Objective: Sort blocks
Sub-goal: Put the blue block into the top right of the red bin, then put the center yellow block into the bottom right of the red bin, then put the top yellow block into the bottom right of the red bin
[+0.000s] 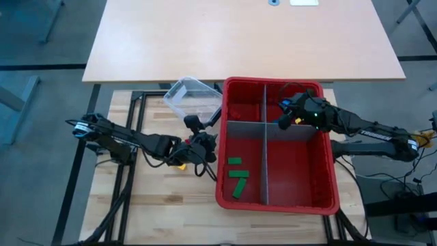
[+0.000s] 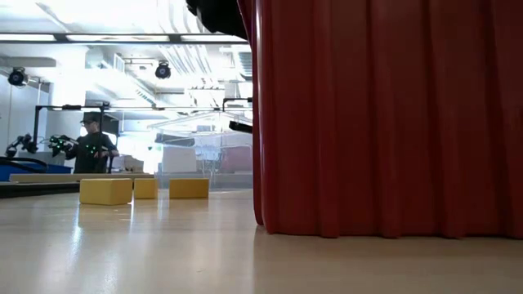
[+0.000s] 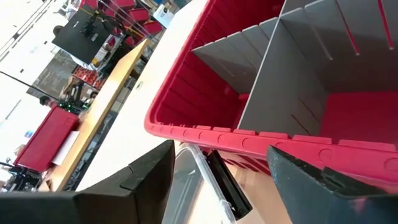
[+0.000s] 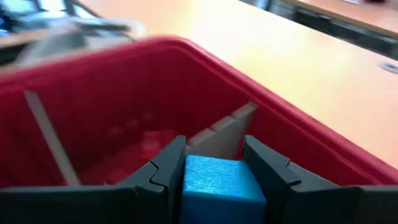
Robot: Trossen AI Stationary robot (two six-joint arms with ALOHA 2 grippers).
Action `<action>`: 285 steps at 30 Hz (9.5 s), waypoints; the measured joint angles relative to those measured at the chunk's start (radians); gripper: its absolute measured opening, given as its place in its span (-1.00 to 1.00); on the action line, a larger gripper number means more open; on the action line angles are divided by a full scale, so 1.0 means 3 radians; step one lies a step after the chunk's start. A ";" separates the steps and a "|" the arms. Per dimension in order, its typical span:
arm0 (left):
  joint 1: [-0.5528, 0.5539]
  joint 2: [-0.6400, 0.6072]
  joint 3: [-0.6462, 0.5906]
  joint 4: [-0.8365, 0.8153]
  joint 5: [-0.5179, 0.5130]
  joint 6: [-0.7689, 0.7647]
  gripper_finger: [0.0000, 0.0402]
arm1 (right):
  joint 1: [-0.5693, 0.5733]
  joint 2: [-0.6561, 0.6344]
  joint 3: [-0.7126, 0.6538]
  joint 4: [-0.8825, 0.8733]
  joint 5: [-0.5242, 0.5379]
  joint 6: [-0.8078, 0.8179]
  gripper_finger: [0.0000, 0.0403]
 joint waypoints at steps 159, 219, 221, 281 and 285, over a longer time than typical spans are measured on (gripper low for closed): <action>0.0023 0.0068 0.0137 0.1347 0.1748 0.1138 -0.45 | 0.0601 0.1584 -0.0425 0.4222 -0.3250 0.1531 0.17; 0.0112 -0.0255 0.0064 0.0472 0.1829 0.0348 -0.04 | 0.0788 0.1224 0.0156 0.1844 -0.3041 0.0457 -0.43; 0.0104 -0.0268 0.0062 0.0325 0.1831 0.0242 -0.08 | 0.0833 0.1017 0.0146 0.1384 -0.2770 0.0318 -0.43; -0.0030 -0.2037 -0.2561 0.0963 0.1654 -0.2001 -0.32 | 0.2652 -0.1333 -0.1246 0.1888 -0.0570 -0.0567 -0.64; -0.0019 -0.1978 -0.2705 0.1000 0.1630 -0.2207 -0.28 | 0.2652 -0.1333 -0.1246 0.1889 -0.0516 -0.0636 -0.66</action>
